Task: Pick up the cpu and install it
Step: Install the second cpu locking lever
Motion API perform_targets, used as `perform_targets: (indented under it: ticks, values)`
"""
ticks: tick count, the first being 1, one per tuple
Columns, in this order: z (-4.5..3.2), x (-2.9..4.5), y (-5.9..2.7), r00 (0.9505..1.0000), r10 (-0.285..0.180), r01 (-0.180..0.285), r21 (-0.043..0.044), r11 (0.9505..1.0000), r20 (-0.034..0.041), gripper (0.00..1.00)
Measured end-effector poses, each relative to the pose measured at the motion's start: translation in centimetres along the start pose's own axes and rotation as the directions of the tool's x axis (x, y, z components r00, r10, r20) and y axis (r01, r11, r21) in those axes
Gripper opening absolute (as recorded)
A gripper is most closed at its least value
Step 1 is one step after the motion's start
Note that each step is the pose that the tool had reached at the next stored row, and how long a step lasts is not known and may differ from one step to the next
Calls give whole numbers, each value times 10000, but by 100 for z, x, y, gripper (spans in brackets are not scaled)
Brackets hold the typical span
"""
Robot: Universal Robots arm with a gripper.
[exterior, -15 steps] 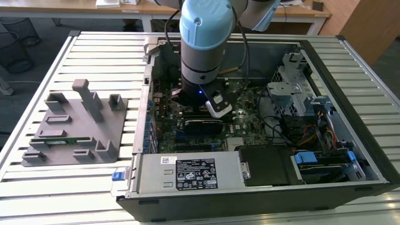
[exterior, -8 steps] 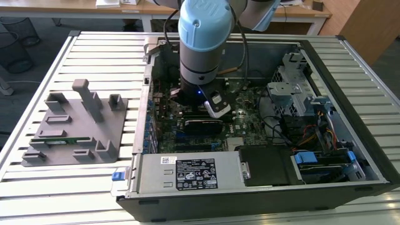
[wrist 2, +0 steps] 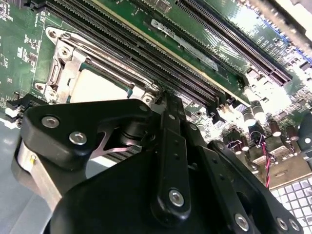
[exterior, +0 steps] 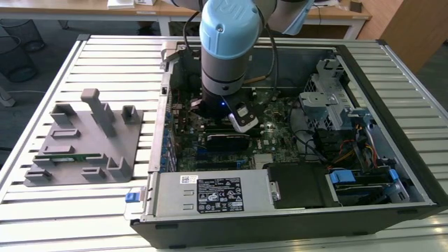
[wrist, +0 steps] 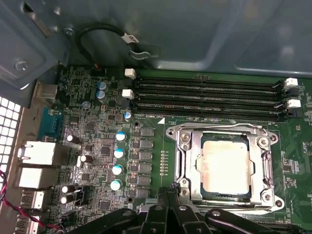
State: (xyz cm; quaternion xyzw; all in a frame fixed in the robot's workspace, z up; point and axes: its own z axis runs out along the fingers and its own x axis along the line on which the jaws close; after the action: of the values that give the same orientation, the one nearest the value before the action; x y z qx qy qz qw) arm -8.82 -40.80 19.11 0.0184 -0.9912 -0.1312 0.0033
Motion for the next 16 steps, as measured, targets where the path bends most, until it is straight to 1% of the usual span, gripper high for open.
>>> perform_targets:
  ticks: [3, 7, 11, 14, 16]
  values:
    - [-11, 2, 4, 10000, -1, 1, -7, 10000, 2, 11]
    - [-78, 2, 22, 10000, 0, 0, -5, 10000, 2, 11]
    - [-104, 2, 32, 10000, 0, 0, 12, 10000, 1, 11]
    - [-149, 2, 44, 10000, -1, 1, 10, 10000, 5, 11]
    - [-189, 3, 55, 10000, 0, 0, -13, 10000, 9, 11]
